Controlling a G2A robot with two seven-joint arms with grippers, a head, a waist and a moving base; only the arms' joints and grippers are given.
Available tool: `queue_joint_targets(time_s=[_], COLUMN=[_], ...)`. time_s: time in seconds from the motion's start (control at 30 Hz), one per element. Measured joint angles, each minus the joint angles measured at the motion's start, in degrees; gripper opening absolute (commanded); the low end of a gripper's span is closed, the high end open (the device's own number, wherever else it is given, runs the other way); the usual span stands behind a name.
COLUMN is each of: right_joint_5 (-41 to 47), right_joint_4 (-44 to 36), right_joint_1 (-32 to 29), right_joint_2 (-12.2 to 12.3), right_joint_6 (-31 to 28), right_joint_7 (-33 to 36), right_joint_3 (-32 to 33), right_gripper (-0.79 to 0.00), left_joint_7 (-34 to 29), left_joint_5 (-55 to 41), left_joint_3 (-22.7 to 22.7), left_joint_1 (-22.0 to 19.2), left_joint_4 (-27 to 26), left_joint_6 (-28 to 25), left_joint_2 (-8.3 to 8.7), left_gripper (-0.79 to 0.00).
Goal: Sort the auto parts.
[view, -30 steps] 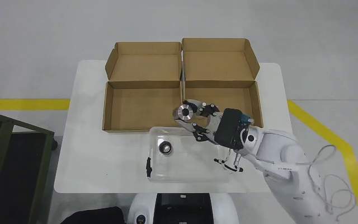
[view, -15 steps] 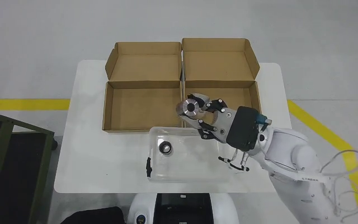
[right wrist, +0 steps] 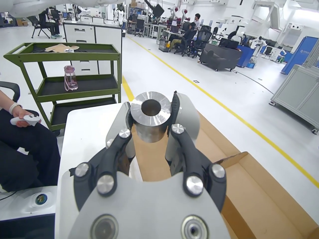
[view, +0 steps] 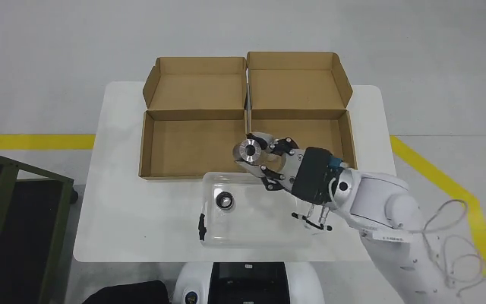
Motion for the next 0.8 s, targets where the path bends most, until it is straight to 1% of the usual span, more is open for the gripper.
queue_joint_targets(time_s=[0.23,0.5,0.8], right_joint_5=[-3.40,-6.35,-8.66], right_joint_4=[4.07,11.43,18.94], right_joint_1=[1.11,3.57,7.35], right_joint_2=[-0.46,-1.29,-2.71], right_joint_6=[-0.24,-1.23,-0.02], right_joint_7=[0.92,1.97,2.85], right_joint_3=[-4.18,-9.55,-14.92], right_gripper=[-0.785,-0.785,-0.785], left_joint_7=[0.00,0.00,0.00], left_joint_5=[0.00,0.00,0.00], left_joint_3=[0.00,0.00,0.00], left_joint_1=[0.00,0.00,0.00], left_joint_4=[0.00,0.00,0.00], left_joint_6=[0.00,0.00,0.00], left_joint_2=[0.00,0.00,0.00], left_gripper=[0.000,0.000,0.000])
